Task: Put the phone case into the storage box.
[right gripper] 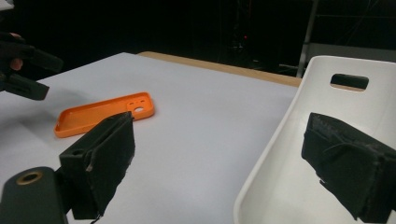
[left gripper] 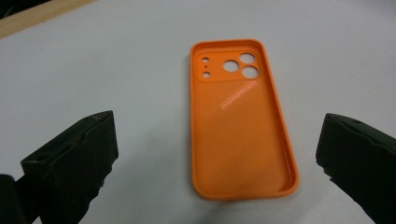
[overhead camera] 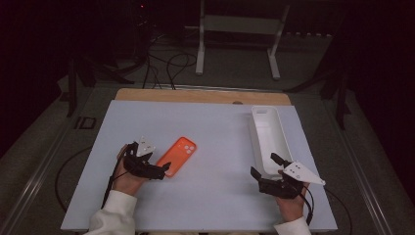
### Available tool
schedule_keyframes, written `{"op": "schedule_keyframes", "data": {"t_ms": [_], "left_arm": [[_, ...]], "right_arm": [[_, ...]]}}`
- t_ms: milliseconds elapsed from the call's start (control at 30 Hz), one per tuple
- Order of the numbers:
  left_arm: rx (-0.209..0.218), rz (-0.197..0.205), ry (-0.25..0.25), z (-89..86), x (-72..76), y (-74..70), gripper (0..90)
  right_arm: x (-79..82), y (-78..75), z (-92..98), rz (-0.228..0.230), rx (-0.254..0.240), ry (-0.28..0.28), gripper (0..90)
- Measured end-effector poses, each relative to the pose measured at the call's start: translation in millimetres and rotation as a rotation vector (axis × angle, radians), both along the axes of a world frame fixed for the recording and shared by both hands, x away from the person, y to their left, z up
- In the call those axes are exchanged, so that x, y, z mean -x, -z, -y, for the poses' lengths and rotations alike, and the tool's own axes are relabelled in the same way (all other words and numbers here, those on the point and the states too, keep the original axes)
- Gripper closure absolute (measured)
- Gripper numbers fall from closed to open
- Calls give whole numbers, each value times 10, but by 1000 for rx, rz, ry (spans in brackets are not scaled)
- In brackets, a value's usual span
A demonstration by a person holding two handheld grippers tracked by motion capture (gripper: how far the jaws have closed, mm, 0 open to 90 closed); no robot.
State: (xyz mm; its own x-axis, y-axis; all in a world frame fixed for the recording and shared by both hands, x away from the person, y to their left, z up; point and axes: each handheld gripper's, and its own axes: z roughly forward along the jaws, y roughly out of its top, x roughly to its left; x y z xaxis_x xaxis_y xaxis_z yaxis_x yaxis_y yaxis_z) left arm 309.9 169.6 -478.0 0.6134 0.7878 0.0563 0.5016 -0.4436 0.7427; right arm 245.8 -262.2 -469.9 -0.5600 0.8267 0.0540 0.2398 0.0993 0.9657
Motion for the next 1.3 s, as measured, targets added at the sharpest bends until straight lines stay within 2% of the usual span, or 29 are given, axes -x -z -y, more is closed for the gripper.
{"op": "schedule_keyframes", "data": {"t_ms": [867,1033,1100,1300], "left_arm": [[-73,-89,23,169,-90,208,0],[-93,-120,19,196,-114,254,0],[-89,-138,25,200,-125,272,0],[-98,-162,41,226,-139,308,11]], "right_arm": [[3,-1,-2,2,4,3,95],[3,2,-5,1,7,4,95],[2,3,-3,-1,8,7,95],[2,3,-2,0,8,9,94]]}}
